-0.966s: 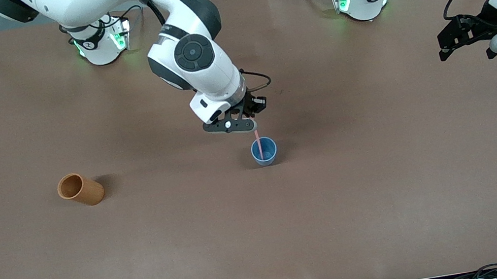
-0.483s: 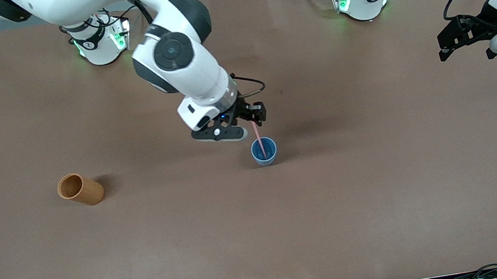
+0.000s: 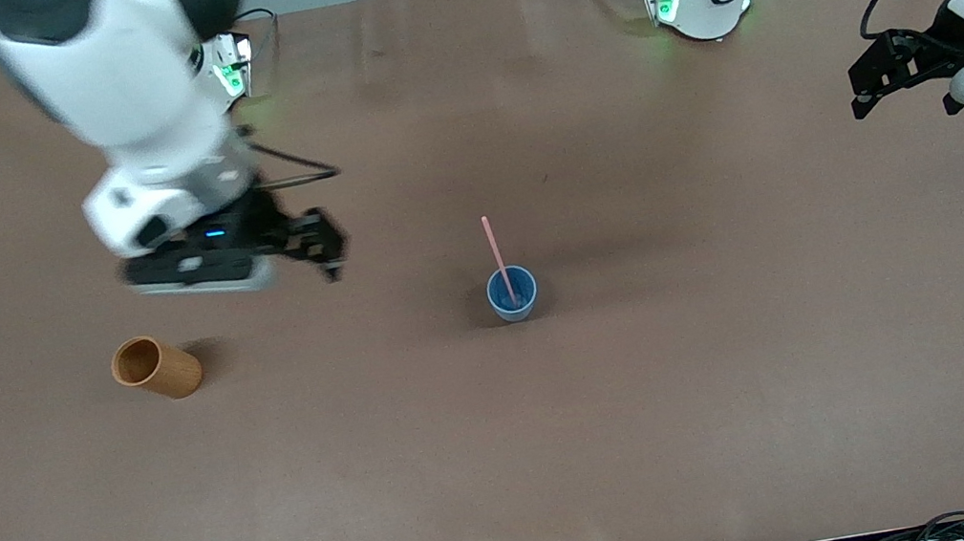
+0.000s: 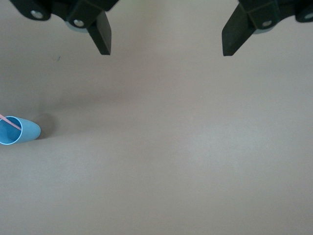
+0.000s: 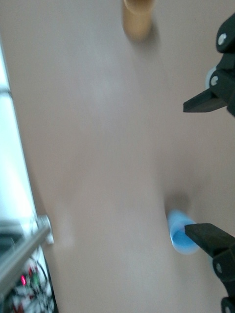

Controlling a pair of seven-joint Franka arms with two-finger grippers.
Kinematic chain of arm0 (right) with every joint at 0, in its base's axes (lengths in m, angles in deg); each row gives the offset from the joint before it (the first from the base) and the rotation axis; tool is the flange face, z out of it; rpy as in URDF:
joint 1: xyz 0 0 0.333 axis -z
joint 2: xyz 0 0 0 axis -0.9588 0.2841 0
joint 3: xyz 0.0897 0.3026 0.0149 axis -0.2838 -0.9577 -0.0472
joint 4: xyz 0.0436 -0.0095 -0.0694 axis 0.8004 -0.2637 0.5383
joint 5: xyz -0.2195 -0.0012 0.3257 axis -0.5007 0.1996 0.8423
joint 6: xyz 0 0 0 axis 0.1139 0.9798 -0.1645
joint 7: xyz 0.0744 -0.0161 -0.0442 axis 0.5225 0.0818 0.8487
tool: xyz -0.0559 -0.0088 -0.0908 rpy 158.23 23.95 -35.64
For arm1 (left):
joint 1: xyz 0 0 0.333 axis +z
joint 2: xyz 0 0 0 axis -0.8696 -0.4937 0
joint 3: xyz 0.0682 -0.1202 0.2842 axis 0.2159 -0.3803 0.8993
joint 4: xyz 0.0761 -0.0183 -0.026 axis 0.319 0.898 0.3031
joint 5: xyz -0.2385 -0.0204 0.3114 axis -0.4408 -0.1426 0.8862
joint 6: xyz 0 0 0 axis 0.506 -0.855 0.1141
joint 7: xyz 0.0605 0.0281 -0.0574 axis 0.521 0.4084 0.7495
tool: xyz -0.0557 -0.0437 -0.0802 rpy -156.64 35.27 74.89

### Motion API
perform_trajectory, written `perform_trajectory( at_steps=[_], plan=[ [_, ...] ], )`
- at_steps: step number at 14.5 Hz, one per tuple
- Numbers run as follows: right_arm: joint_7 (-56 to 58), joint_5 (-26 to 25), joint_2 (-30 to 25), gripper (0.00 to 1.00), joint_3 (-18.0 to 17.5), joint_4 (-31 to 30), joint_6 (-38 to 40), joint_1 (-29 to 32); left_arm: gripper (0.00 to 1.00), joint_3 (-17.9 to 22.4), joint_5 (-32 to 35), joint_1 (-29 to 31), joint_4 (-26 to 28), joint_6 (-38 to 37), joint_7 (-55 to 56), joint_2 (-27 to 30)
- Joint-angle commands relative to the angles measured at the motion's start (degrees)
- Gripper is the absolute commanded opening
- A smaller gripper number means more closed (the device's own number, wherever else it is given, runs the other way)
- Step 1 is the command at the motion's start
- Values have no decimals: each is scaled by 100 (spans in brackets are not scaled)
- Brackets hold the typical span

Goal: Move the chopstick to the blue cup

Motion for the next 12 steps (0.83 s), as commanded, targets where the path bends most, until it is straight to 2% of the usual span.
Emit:
perform_trajectory(
  at_steps=[1,3,7,9,12],
  plan=[
    [1098,132,-614,100,629,-287,544,259,100,7,-34,11,-83,-59,-54,-21],
    [1688,158,-834,100,1182,-296,844,286,100,7,-34,11,-83,-59,-63,-21],
    [2884,886,-1309,100,2396,-322,1546,356,100,7,-26,2,-92,-59,-54,-21],
    [3420,905,-1450,100,2704,-305,1863,365,100,7,-26,2,-83,-59,-45,-21],
    [3878,896,-1477,100,2776,-252,2102,540,100,7,-26,2,-83,-59,-54,-21]
  ],
)
